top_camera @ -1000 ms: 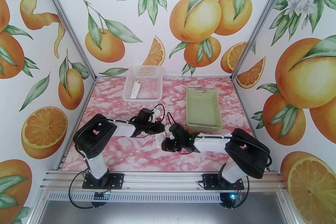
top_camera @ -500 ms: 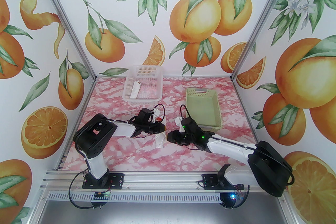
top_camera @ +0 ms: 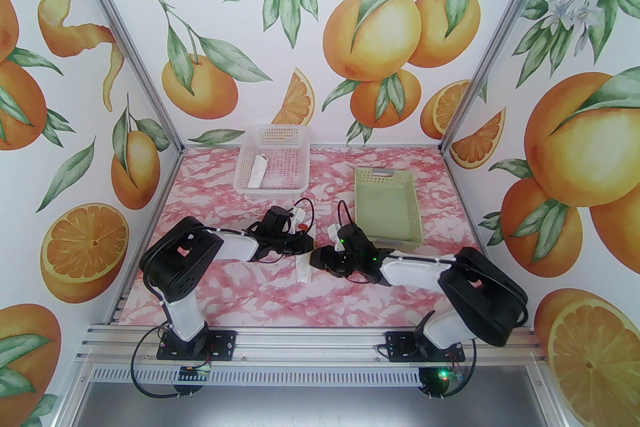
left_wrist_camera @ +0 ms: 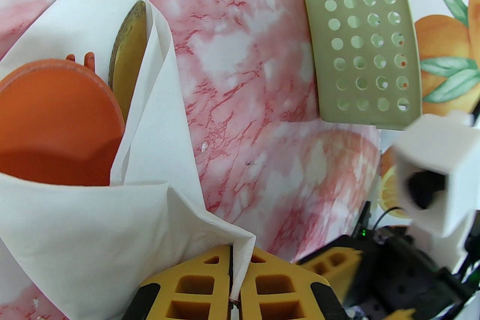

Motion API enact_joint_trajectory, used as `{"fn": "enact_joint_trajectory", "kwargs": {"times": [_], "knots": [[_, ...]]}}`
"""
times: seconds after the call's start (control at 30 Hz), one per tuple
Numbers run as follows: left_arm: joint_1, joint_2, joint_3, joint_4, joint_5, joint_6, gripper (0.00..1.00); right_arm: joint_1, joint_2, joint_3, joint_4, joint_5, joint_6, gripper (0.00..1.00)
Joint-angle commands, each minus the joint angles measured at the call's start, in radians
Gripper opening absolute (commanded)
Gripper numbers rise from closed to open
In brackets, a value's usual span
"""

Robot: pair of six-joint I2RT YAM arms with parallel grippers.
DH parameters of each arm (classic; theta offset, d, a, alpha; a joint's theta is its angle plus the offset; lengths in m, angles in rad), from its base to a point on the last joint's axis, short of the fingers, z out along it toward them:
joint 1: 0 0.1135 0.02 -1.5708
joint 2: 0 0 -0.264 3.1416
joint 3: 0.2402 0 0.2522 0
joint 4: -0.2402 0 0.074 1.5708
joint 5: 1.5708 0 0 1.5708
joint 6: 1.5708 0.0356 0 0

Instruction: Place the utensils on the paper napkin and roll it up

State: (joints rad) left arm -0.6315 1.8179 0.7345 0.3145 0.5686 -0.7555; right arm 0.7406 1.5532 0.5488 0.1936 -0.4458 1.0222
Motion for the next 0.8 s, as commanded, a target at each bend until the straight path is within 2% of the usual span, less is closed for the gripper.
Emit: {"fn": "enact_joint_trajectory", "kwargs": {"times": [0.0,0.4,0.77], "knots": [[-0.003,0.016,-0.013,-0.025,-0.029,0.015,0.11,0.011,0.027,0.032,0.063,0.014,0.010,0.50],[-0.002,0.003,-0.010,-0.031,-0.027,0.015,0.11,0.028,0.089,0.066,0.072,0.019,0.003,0.49],[-0.005,-0.027,-0.004,-0.034,-0.024,0.007,0.11,0.031,0.131,0.079,0.056,0.016,-0.011,0.38]]}}
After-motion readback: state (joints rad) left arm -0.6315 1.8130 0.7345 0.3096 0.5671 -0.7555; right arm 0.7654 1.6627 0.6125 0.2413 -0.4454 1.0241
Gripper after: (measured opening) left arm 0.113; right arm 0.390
